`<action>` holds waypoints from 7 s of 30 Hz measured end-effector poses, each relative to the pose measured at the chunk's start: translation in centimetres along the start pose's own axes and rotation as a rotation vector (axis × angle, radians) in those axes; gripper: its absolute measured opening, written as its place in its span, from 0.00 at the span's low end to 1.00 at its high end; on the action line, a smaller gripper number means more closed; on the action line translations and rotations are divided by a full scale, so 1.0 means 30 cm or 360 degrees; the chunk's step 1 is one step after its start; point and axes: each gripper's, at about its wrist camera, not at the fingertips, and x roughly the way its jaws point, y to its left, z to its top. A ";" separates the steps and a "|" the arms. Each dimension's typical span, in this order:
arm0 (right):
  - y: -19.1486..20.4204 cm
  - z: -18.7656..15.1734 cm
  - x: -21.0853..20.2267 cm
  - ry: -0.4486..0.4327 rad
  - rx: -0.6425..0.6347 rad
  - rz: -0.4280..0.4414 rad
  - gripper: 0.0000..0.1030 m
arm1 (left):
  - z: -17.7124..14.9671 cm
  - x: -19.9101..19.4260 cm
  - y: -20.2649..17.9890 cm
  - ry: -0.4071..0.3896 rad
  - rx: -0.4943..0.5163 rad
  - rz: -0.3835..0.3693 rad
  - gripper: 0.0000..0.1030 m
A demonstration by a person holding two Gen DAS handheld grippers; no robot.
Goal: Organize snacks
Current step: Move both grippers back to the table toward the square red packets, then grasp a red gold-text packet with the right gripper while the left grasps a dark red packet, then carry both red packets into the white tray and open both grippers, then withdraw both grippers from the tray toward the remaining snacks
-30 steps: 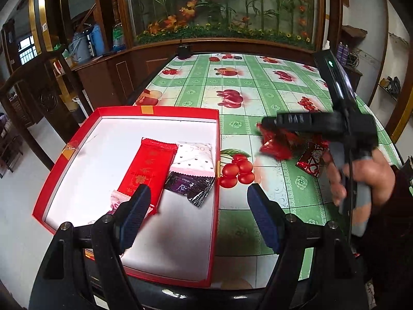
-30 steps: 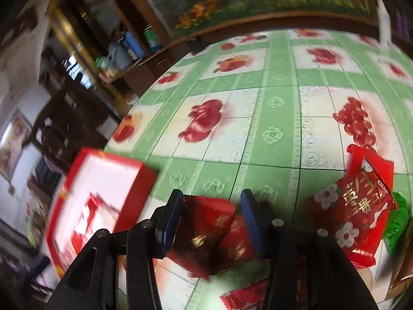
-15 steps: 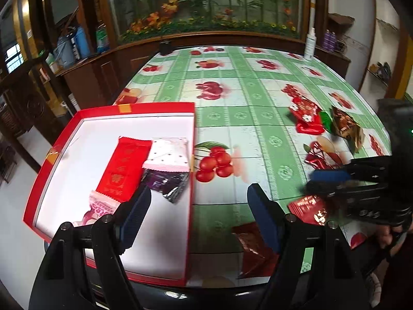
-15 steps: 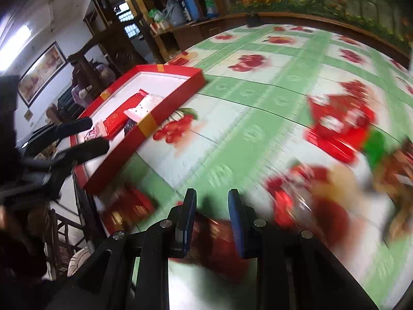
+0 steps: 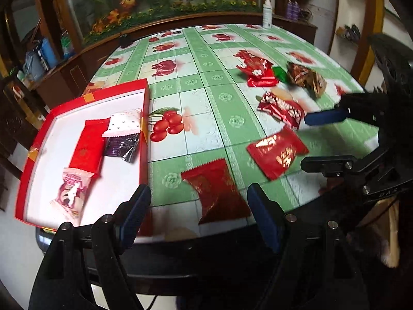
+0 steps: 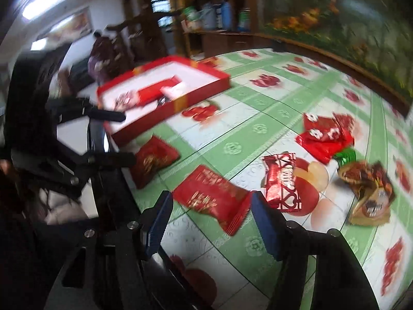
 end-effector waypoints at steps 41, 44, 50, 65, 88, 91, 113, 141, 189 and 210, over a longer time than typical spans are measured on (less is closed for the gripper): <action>-0.152 -0.081 -0.026 0.0288 -0.0071 -0.0146 0.64 | 0.008 0.149 -0.013 0.0300 -0.0285 -0.0208 0.75; -0.146 -0.054 0.038 0.0373 -0.0144 -0.0119 0.64 | 0.011 0.157 -0.005 0.0286 -0.0290 -0.0174 0.75; -0.116 -0.012 0.093 0.0399 -0.0277 -0.0052 0.65 | 0.036 0.174 -0.007 0.0275 -0.0261 -0.0206 0.75; -0.106 -0.035 0.061 0.0438 -0.0266 -0.0039 0.68 | 0.084 0.180 -0.069 0.0162 -0.0047 -0.0499 0.75; -0.137 -0.012 0.107 0.0417 0.0004 0.0143 0.44 | 0.073 0.181 -0.111 0.0121 0.0214 -0.0503 0.47; -0.154 -0.042 0.074 0.0352 0.0115 0.0146 0.43 | 0.077 0.183 -0.100 0.0095 0.0195 -0.0530 0.39; -0.161 0.046 0.048 0.0013 0.0509 0.0350 0.41 | 0.106 0.033 0.054 -0.0157 -0.0040 -0.0245 0.38; 0.108 0.443 0.375 -0.0065 0.0440 0.0395 0.41 | 0.040 0.039 0.405 -0.0248 -0.0385 0.0382 0.38; -0.130 0.301 0.261 -0.0334 0.0691 0.0193 0.60 | 0.119 0.066 0.311 -0.0182 -0.0260 0.0726 0.55; -0.311 0.198 0.114 -0.0439 0.0818 0.0072 0.63 | 0.187 0.082 0.183 -0.0174 -0.0139 0.0721 0.55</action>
